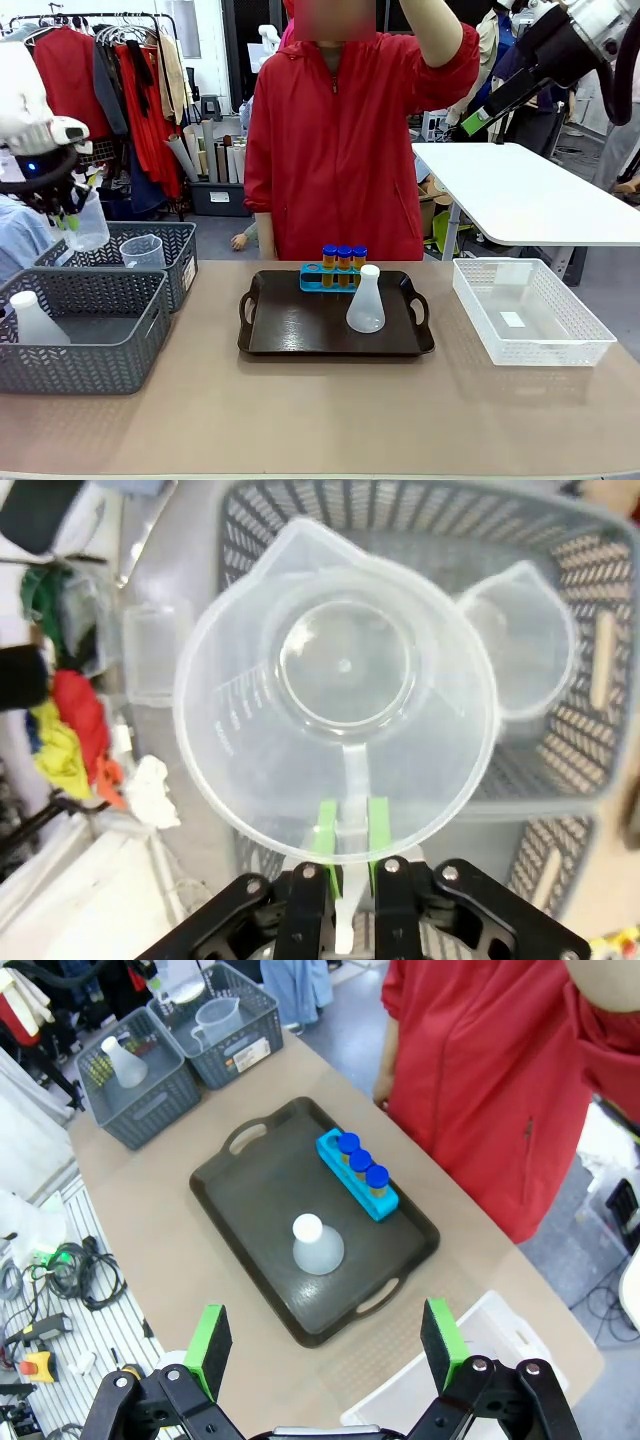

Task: Prepare the laboratory tools.
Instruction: Pick up one Large Measuring Cup and place it on the Handle tray.

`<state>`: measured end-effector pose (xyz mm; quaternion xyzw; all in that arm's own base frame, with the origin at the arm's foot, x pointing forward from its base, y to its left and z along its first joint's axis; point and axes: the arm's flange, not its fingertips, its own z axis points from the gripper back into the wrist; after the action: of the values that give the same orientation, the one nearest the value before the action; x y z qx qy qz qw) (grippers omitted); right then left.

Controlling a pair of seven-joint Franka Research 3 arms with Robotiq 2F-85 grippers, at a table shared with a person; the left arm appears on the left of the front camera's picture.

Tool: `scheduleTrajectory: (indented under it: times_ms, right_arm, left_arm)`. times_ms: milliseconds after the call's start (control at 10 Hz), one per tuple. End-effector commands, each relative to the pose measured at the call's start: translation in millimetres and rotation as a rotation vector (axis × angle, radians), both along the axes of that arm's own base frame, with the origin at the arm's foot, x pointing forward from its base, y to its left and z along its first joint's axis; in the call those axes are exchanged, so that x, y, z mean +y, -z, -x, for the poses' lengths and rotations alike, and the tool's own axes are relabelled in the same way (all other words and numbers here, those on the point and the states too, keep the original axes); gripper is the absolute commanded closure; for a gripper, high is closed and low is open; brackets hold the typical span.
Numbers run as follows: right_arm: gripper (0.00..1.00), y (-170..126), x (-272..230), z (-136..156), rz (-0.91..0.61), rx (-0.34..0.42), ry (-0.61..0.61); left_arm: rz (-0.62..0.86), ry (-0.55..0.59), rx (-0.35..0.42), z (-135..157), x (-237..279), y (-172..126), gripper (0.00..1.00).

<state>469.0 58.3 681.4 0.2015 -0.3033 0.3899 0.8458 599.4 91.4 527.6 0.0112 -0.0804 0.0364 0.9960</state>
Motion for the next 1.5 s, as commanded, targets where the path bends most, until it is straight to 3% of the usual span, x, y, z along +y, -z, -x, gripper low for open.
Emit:
scheduleTrajectory:
  times_ms: [0,400,600,700,1000,1200,1400]
  right_arm:
    - [0.0,-0.5,0.6,1.2,-0.012,-0.001,-0.002]
    - [0.0,-0.5,0.6,1.2,-0.012,-0.001,-0.002]
    - [0.0,-0.5,0.6,1.2,-0.012,-0.001,-0.002]
    - [0.0,-0.5,0.6,1.2,-0.012,-0.001,-0.002]
    - [0.0,-0.5,0.6,1.2,-0.012,-0.001,-0.002]
    - [0.0,-0.5,0.6,1.2,-0.012,-0.001,-0.002]
    - [0.0,-0.5,0.6,1.2,-0.012,-0.001,-0.002]
  left_arm:
    - [0.012,0.115,-0.038,30.9,-8.7,-40.6,1.0]
    - [0.006,0.239,0.012,53.1,-24.7,-82.4,1.0]
    - [0.046,0.263,0.045,43.6,-22.6,-74.8,1.0]
    - [0.003,0.222,0.008,56.0,-31.6,-84.7,1.0]
    - [0.015,0.237,0.026,51.7,-32.1,-77.9,1.0]
    - [0.08,0.343,0.02,66.8,-51.3,-95.8,1.0]
    - [0.079,0.476,-0.038,89.5,-78.6,-128.1,1.0]
